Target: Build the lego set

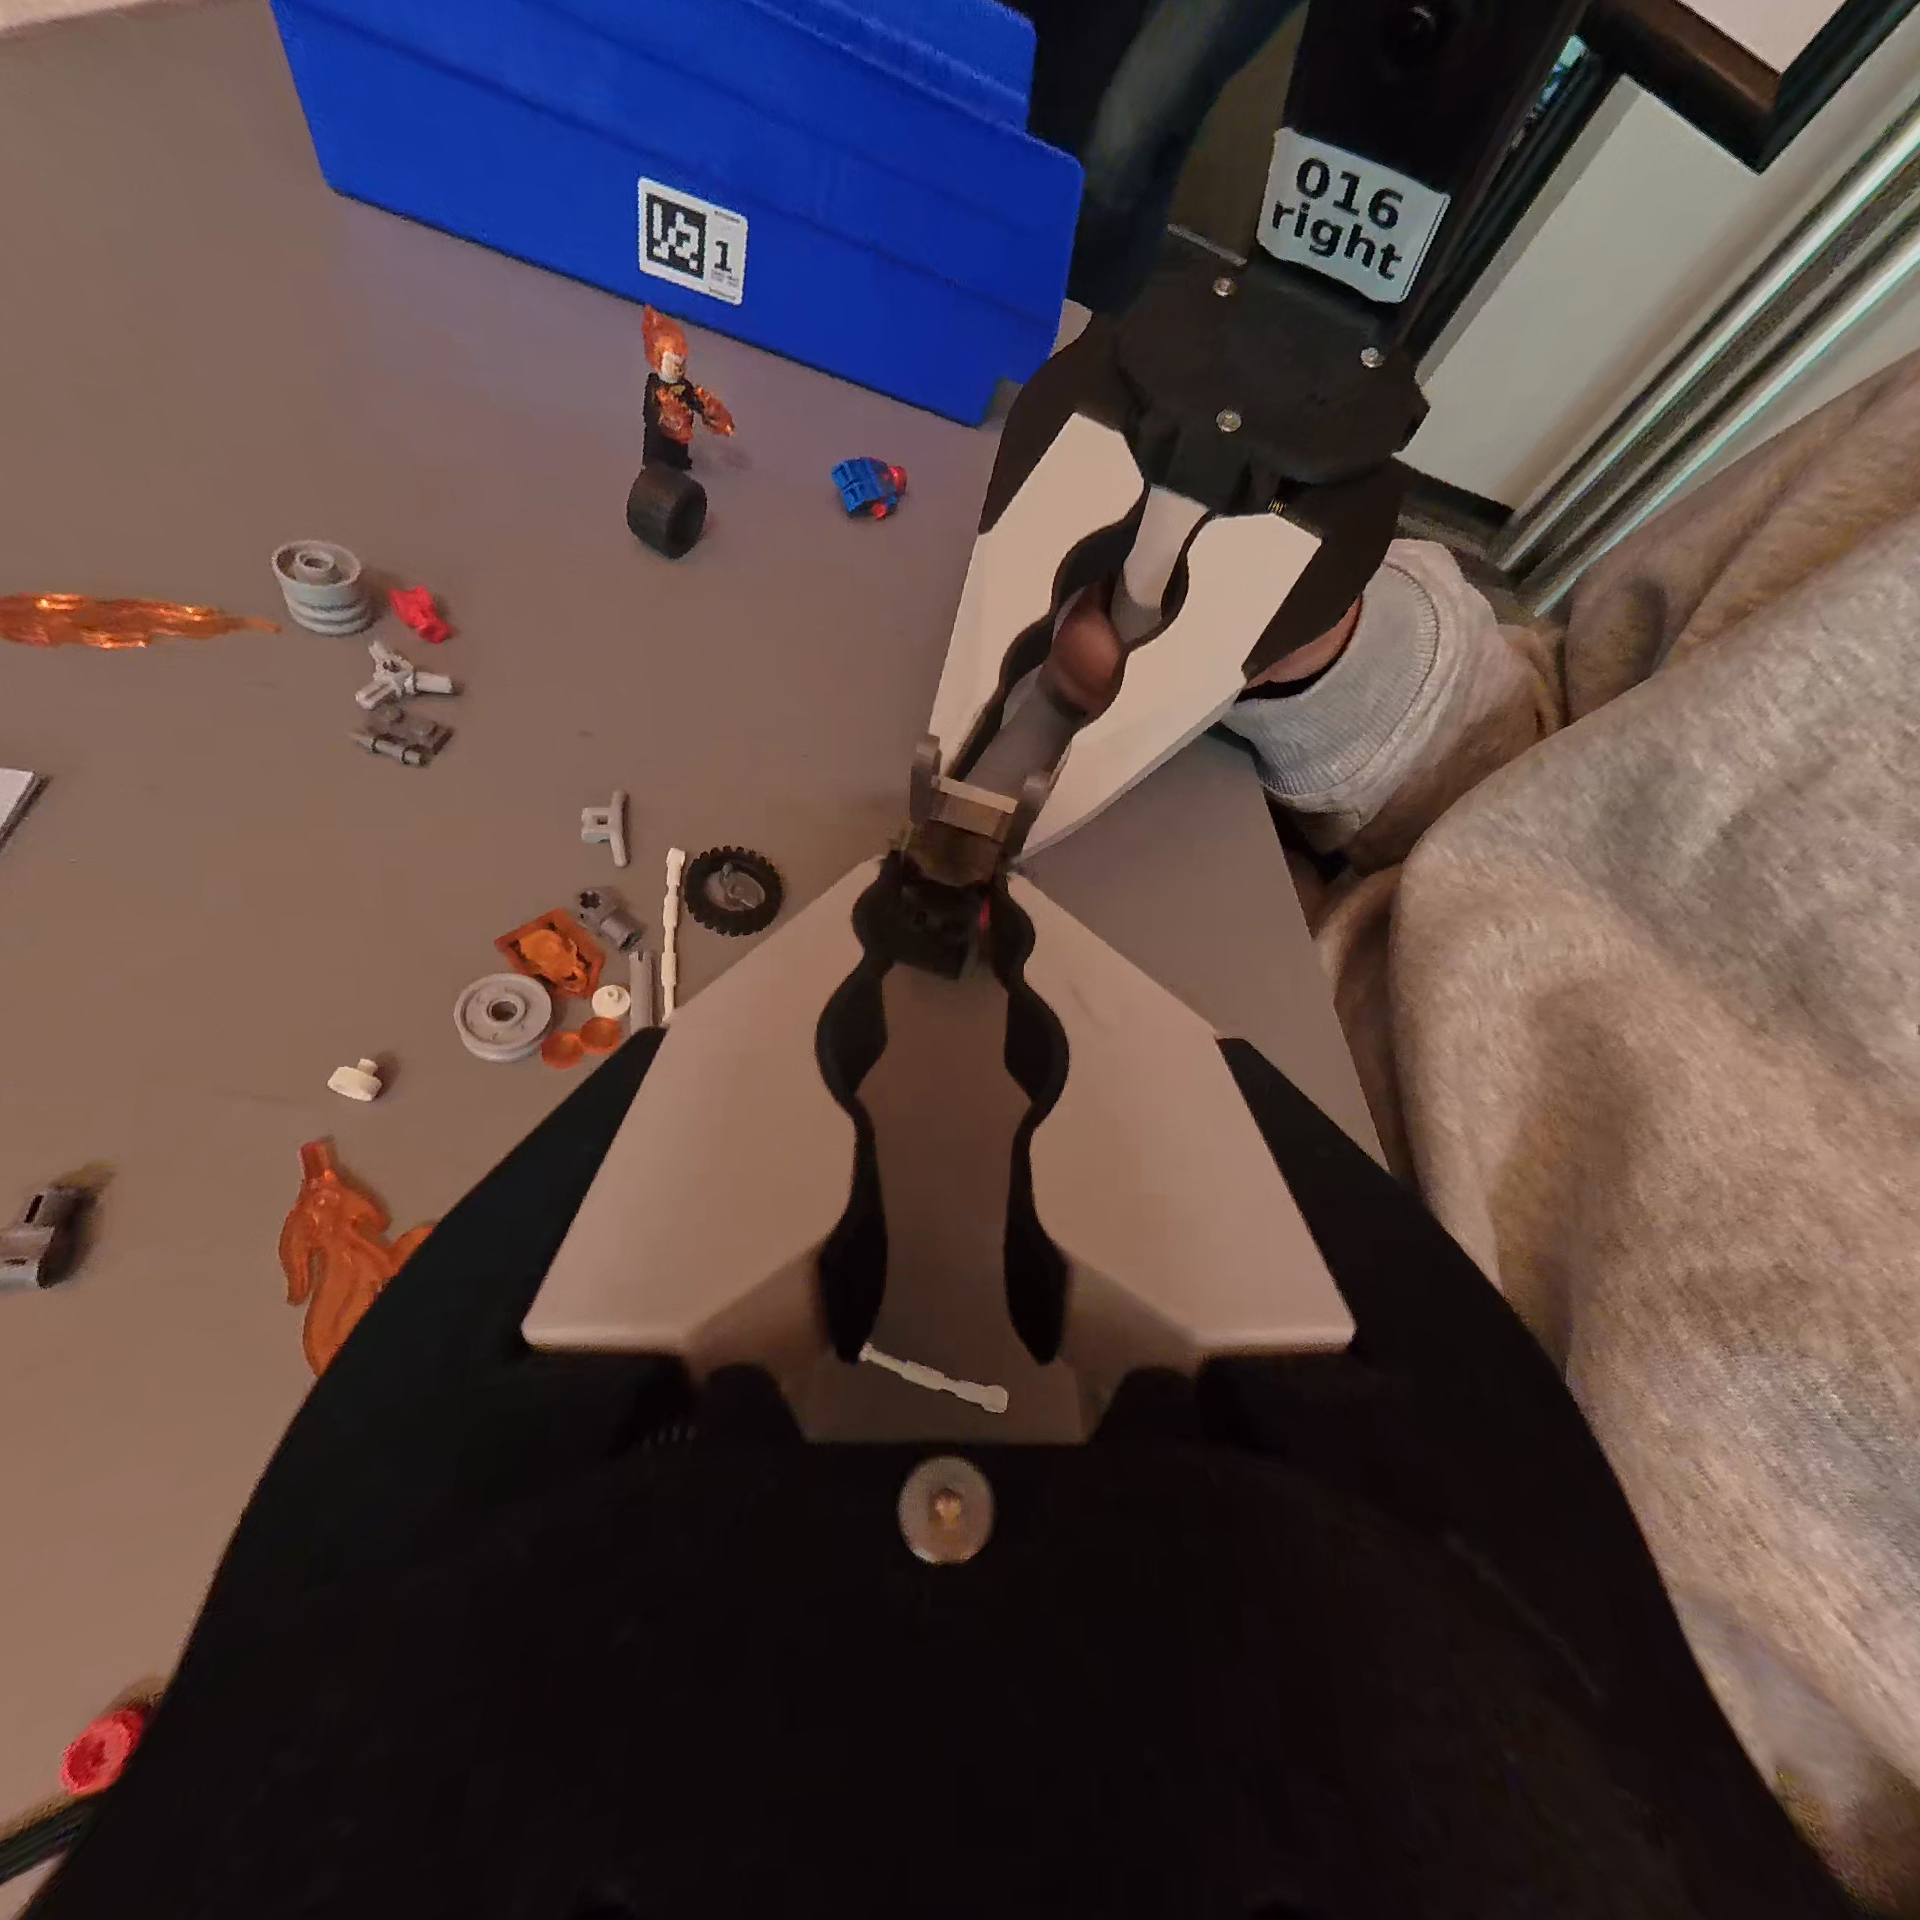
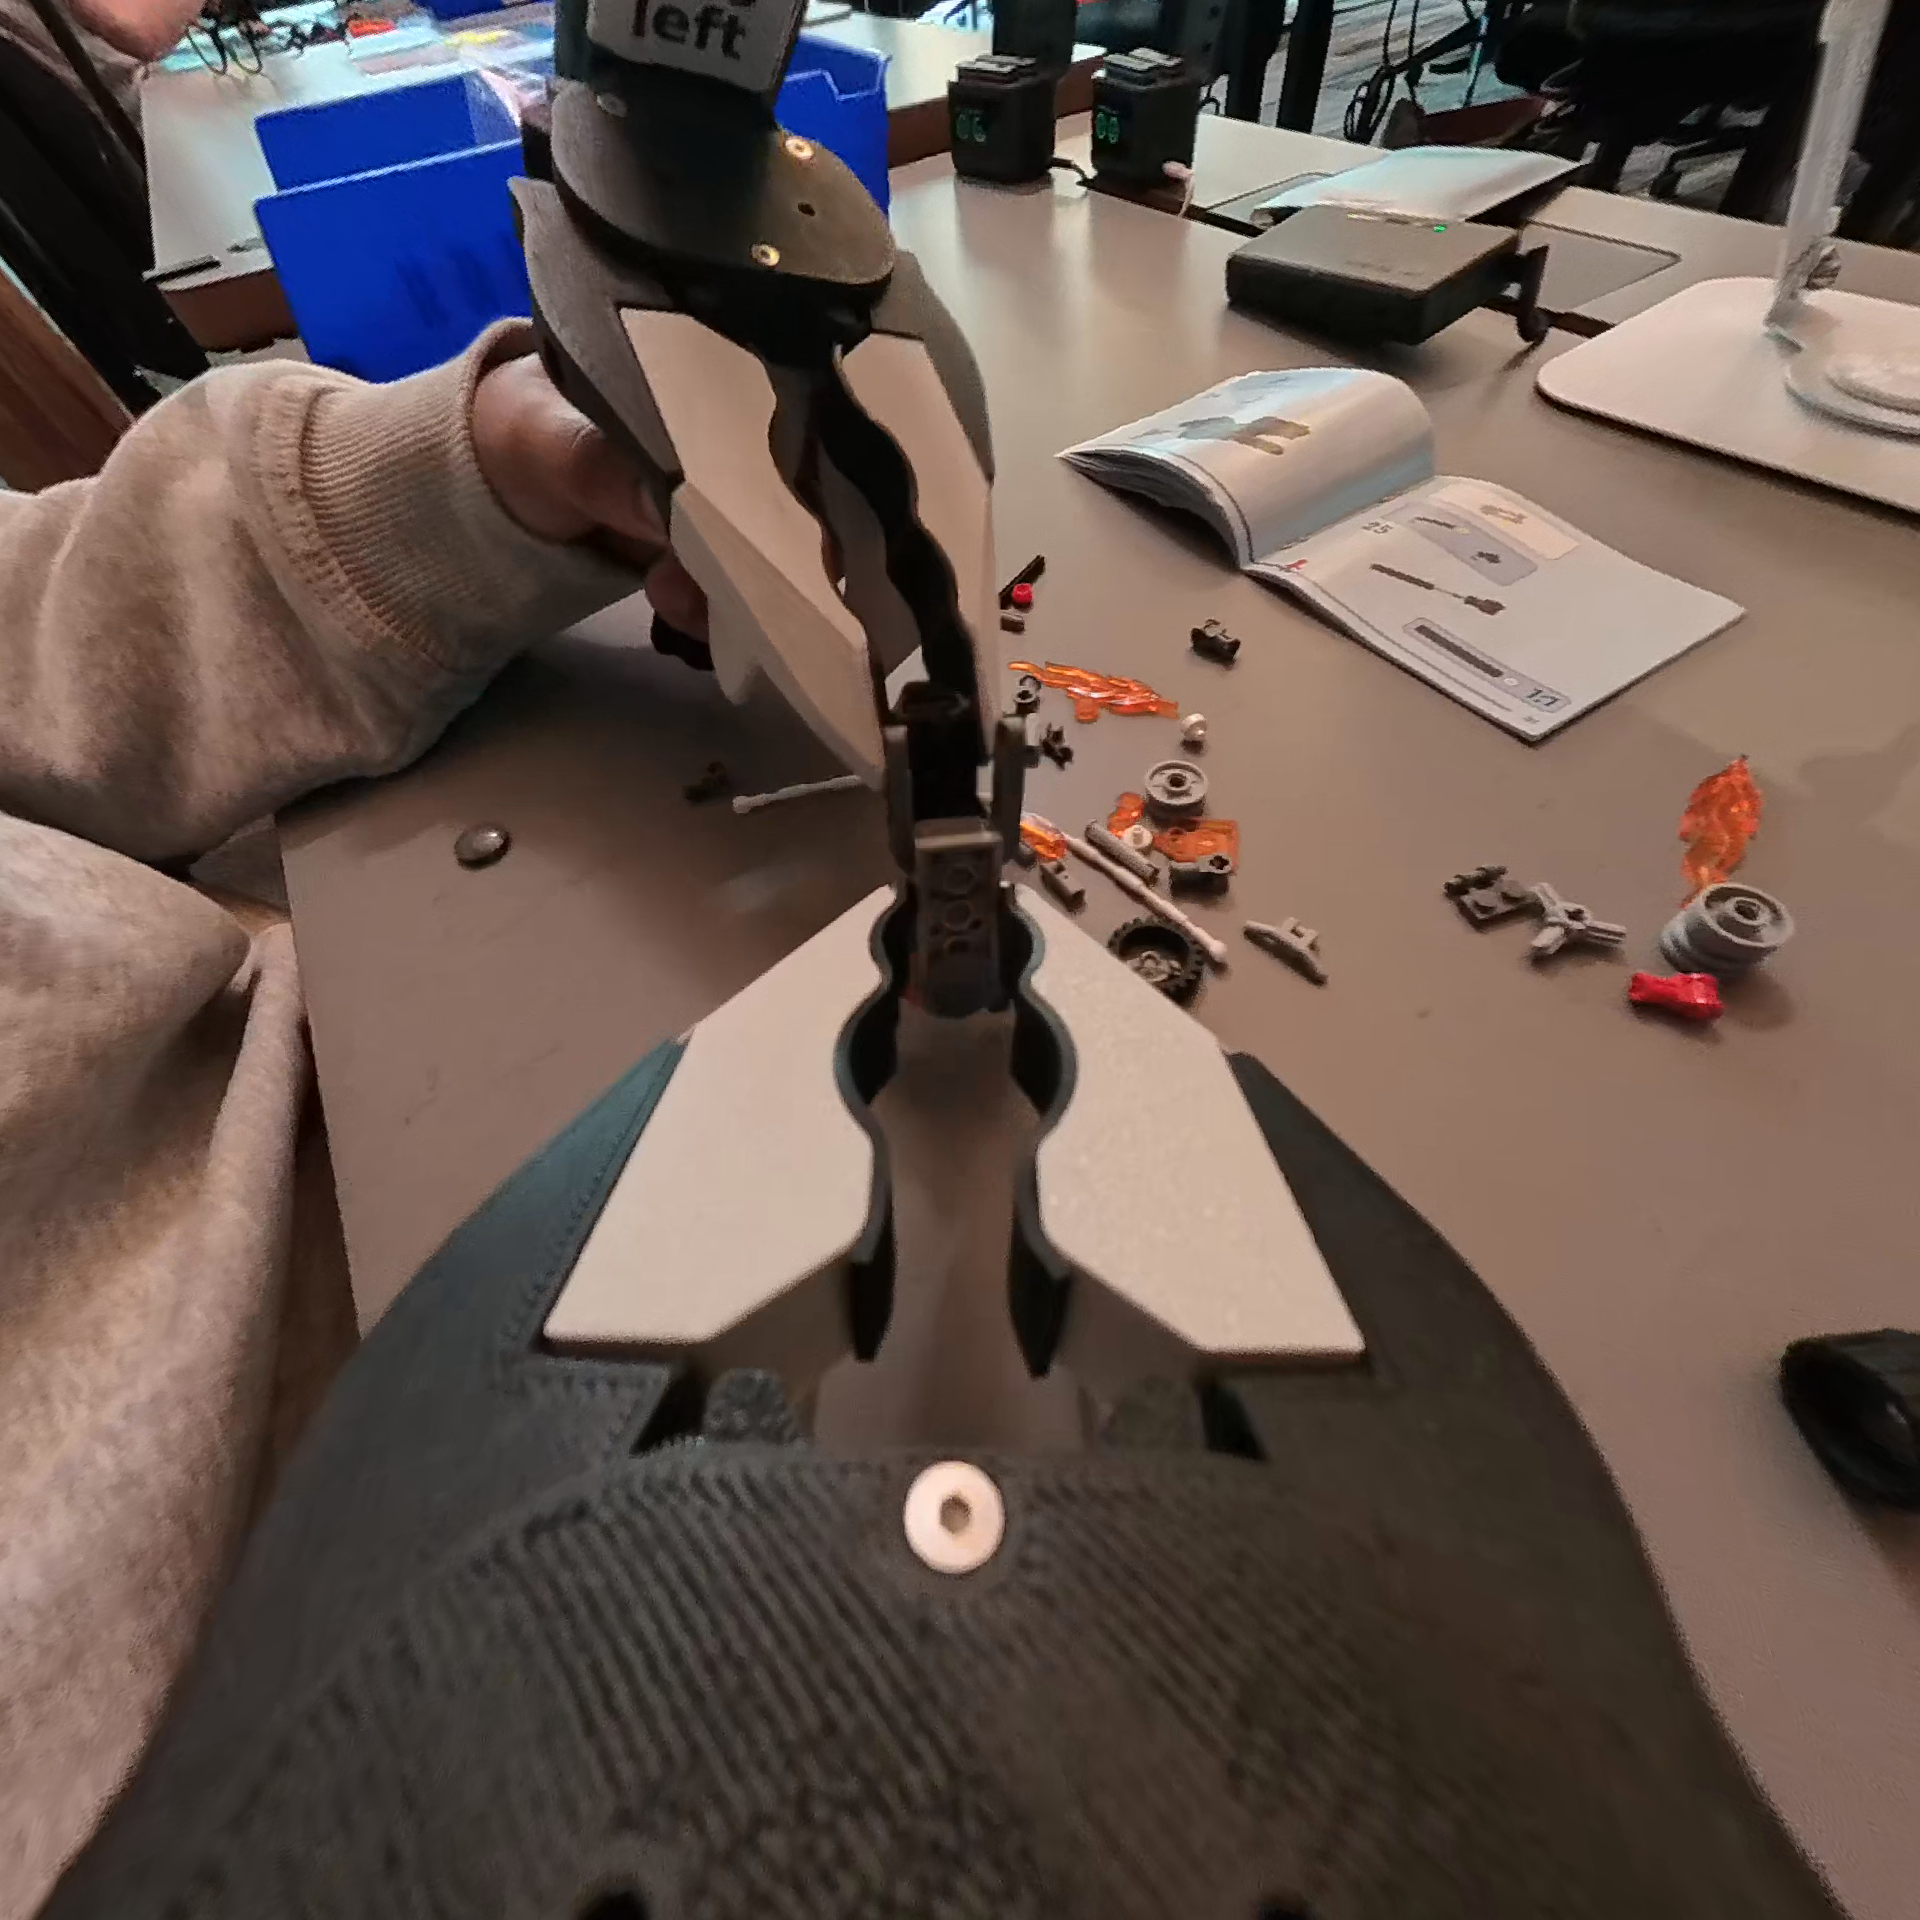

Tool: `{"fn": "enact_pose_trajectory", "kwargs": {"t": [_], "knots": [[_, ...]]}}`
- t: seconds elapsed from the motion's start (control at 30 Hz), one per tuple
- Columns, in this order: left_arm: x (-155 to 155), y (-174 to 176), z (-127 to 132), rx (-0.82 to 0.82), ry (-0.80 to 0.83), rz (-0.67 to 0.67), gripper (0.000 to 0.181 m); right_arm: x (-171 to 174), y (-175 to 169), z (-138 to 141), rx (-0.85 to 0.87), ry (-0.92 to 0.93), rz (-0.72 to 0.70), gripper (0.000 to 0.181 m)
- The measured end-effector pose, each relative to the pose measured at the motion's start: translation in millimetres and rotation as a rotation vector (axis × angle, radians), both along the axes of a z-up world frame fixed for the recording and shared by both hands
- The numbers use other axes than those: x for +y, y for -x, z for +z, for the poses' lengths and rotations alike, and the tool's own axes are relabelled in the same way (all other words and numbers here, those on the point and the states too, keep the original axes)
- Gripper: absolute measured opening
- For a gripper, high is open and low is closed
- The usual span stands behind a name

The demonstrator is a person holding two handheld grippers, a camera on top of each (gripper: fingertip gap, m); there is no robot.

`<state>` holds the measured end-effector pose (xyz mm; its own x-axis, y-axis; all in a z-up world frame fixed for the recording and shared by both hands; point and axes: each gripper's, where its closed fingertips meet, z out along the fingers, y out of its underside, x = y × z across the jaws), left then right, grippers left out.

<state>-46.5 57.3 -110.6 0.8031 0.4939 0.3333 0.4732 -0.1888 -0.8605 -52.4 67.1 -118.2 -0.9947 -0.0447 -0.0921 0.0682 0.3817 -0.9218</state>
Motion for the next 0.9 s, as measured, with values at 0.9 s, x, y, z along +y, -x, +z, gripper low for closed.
{"fn": "enact_pose_trajectory", "kwargs": {"t": [0.9], "knots": [[2, -6, -13, -0.023, 0.062, -0.039, 0.031, 11, -7, -35, 0.042, -0.220, 0.045, 0.030]]}}
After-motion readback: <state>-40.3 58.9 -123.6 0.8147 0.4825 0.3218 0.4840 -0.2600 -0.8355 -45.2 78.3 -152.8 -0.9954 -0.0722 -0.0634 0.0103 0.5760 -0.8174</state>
